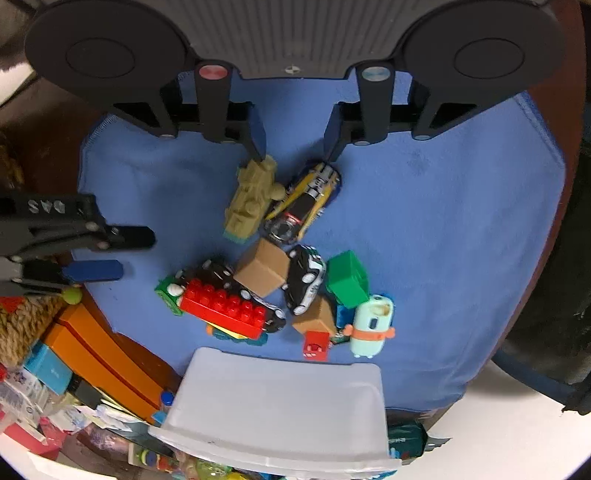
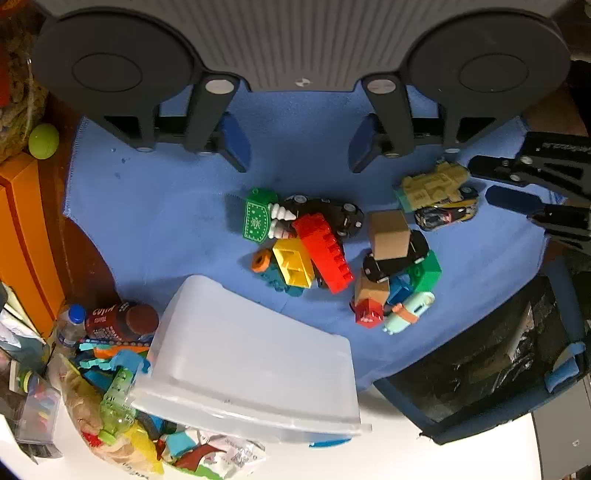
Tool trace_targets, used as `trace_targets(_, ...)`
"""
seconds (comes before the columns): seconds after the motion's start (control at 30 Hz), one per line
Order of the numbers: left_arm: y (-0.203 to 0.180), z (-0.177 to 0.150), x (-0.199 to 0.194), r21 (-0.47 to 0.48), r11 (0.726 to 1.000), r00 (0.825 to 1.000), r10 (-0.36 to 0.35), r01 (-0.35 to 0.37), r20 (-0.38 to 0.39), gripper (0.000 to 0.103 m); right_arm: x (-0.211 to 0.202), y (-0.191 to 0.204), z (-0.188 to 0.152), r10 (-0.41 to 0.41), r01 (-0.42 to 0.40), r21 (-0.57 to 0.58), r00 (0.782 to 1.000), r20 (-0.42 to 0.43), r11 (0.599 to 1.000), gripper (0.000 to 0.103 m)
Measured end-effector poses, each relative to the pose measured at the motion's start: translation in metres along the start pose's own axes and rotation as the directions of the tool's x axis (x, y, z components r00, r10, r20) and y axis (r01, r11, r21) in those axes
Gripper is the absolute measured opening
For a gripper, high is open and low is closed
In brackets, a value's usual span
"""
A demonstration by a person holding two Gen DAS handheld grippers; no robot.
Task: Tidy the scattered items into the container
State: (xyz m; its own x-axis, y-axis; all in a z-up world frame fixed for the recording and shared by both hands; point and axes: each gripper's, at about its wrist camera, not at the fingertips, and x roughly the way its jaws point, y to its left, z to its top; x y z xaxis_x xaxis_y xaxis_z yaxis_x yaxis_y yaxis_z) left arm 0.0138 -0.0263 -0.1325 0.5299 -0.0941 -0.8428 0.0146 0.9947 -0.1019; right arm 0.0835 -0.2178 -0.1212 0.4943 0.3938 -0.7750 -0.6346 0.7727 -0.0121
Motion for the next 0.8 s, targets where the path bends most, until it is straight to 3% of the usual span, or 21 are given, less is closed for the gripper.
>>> trace_targets(0.17,0.007,0.012,0.002,0.022,0.997,0.996,0.076,-0.077,0.054,0.042,0.007,-0.008,0.005,-0.017,0.017,-0.008,1.0,0.007,1.0,0.053)
trace_targets(0.27,0.015,0.018,0.008,0.033,0.998,0.996,0.054,-0.056,0.066,0.049,0.015,-0.013,0.011,-0.027,0.027,-0.008,1.0,0.003,1.0,0.054)
trace_targets(0.4,0.01,0.027,0.016,0.112,0.992,0.996,0.047,-0.055,0.069,0.05,0.028,-0.017,0.019,-0.058,0.058,-0.011,0.998,0.015,0.998,0.052)
trace_targets(0.43,0.009,0.03,0.018,0.118,0.992,0.997,0.043,-0.05,0.064,0.049,0.03,-0.019,0.021,-0.064,0.064,-0.007,0.998,0.019,0.998,0.05)
trace_targets(0.5,0.008,0.034,0.023,0.126,0.991,0.998,0.031,-0.039,0.06,0.049,0.035,-0.023,0.025,-0.054,0.054,0.003,0.998,0.017,0.999,0.035)
trace_targets(0.57,0.007,0.038,0.025,0.138,0.99,0.998,0.024,-0.032,0.061,0.049,0.04,-0.025,0.028,-0.042,0.042,0.014,0.999,0.008,0.999,0.03)
trace_targets(0.8,0.004,0.048,0.034,0.173,0.985,0.999,-0.003,-0.006,0.053,0.049,0.052,-0.023,0.03,-0.028,0.028,0.021,0.999,-0.02,0.999,0.031)
